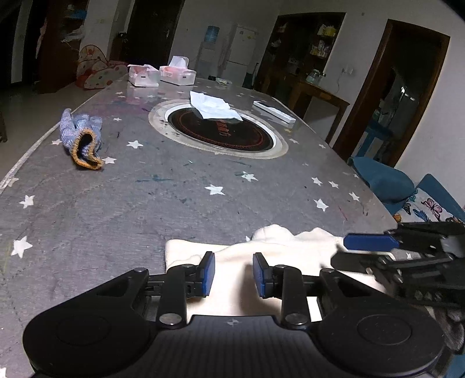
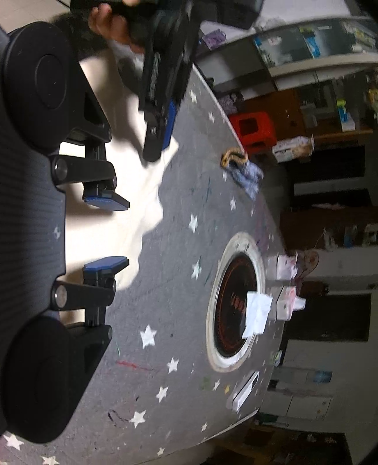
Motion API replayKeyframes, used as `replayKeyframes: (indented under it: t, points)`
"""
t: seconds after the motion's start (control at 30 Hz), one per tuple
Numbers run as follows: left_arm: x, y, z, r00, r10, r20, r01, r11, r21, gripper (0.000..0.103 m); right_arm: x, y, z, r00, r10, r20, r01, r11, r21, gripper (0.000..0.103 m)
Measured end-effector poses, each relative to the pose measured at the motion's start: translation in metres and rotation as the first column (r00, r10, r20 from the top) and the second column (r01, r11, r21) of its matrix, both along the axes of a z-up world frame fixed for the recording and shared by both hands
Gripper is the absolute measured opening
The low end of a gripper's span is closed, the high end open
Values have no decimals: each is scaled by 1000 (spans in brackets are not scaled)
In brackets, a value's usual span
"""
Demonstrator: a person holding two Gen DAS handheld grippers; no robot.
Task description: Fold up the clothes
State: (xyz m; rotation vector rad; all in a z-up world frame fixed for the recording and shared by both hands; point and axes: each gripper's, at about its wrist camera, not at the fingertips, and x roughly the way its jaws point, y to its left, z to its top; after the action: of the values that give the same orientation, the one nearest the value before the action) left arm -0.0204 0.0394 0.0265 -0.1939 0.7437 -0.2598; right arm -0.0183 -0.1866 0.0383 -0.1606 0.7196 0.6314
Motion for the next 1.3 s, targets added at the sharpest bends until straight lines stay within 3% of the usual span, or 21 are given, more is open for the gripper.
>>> replayKeyframes:
  t: [0.17,0.27,0.53,0.7,0.83,1.3]
  points:
    - [-7,-4,3,1000,4,14,-5,1000,29,47,-19,11,-8,999,42,-31,-42,999,0,41]
    - [-12,-2,4,1000,12,11,-12,999,32,48,-30,14,-18,999,34,-36,-35,999,-21,45]
    - [-33,-1,6,1000,19,22,-19,999,39,59,-61,9,-12,999,38,24,-38,999,-18,56]
    - [-43,-5,5,999,27,27,-29,998,61,64,-71,6,-16,999,35,32,-33,999,-32,57]
    - [-50,-7,4,999,34,32,-37,996,79,77,-79,-4,-9,999,13,47,-13,1000,-2,58]
    - [-80,-15,-12,999,21,26,-25,987,156,83,-102,-62,-19,993,-117,-5,117,991,72,66]
